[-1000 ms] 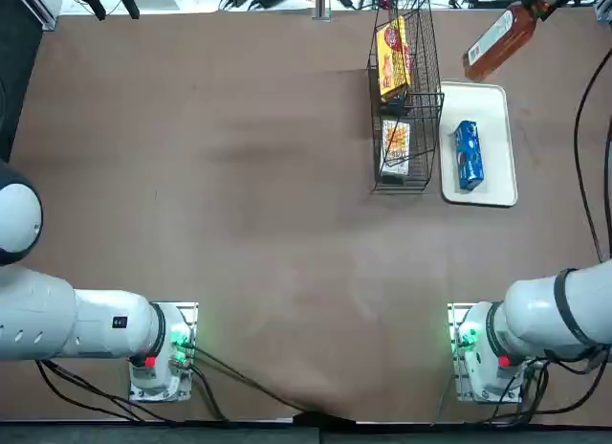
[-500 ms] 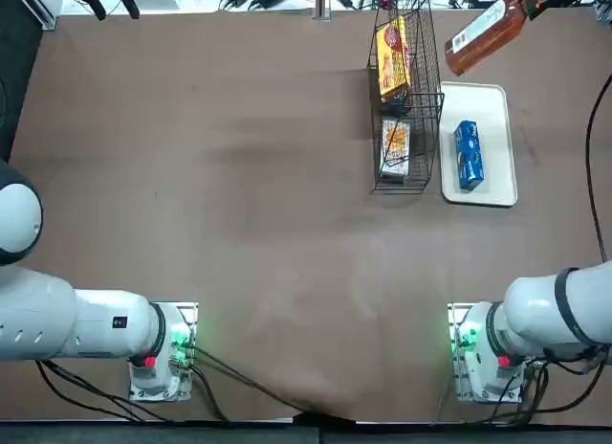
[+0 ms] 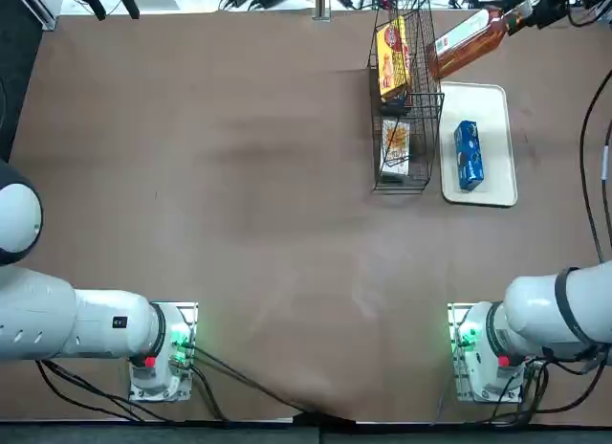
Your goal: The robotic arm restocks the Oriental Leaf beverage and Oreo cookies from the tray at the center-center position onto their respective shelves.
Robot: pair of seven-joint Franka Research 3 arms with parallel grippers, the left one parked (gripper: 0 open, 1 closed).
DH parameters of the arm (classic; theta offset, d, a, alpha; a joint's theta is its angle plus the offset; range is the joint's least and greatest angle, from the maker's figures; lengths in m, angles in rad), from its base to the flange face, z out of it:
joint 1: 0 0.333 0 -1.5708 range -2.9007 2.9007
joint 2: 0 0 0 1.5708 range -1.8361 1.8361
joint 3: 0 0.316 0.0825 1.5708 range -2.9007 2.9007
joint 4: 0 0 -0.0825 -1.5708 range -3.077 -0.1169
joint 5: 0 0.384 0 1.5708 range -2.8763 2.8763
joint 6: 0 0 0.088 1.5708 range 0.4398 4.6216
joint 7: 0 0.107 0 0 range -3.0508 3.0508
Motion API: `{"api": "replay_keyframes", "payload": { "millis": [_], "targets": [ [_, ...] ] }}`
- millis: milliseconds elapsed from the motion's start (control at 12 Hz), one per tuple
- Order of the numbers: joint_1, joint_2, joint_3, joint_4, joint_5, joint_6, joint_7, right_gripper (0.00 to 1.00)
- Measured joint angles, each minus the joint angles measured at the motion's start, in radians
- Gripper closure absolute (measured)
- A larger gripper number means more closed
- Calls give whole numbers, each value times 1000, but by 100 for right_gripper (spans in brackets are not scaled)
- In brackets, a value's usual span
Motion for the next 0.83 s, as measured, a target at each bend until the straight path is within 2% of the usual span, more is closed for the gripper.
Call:
{"api": "replay_keyframes", "payload": {
  "millis": [333,500,833],
  "targets": [
    [11,0,16,-60,7,2,-30,42],
    [40,-7,20,-95,9,34,-43,42],
    [106,-76,27,-231,11,131,-44,42]
  ]
}}
